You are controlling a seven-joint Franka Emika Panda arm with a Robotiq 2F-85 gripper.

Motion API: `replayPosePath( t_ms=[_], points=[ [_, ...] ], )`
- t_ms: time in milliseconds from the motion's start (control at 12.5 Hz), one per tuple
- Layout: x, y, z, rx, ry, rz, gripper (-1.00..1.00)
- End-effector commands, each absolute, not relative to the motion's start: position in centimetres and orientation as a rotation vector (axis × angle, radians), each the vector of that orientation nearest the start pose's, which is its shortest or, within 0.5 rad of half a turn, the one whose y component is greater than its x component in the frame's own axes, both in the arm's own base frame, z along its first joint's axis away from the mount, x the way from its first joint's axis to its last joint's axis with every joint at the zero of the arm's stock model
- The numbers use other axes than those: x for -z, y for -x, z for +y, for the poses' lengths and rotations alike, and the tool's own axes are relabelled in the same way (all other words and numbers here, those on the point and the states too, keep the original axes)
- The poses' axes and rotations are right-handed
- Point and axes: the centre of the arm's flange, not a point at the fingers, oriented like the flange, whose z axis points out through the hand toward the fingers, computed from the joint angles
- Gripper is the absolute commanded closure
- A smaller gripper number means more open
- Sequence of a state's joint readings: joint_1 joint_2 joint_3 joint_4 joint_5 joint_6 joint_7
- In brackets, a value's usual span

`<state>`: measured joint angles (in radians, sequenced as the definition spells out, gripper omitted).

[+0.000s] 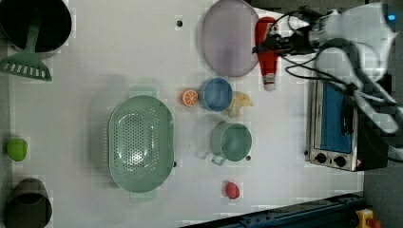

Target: Pick ketchup from plate and place it on table.

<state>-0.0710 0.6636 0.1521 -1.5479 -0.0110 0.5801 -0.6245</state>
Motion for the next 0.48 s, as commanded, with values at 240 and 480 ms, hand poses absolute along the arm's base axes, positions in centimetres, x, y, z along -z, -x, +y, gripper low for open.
replayPosePath(
  t_ms=[240,480],
  points=[
    [-41.4,-67.0,-1.7,-0.084,3.054,0.348,-0.24],
    [-42.2,-63.9,-3.5,-0.141,3.066,0.398,-0.24]
  ],
)
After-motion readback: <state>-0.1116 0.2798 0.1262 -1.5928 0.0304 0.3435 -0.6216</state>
